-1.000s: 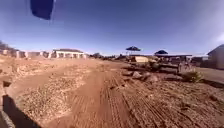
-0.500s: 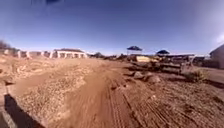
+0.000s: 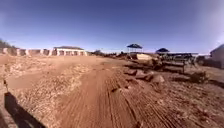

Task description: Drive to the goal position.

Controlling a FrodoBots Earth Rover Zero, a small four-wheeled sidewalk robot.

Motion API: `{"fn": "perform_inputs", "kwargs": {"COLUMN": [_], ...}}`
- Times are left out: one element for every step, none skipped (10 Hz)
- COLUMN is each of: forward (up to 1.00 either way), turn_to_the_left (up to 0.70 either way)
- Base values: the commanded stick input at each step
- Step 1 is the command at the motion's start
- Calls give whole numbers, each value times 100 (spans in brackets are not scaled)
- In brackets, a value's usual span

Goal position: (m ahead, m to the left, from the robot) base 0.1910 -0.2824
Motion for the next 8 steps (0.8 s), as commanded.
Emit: {"fn": "perform_inputs", "kwargs": {"forward": [50,50,50,50,50,50,50,50], "turn_to_the_left": [39,30,21,12,3,0,0,0]}}
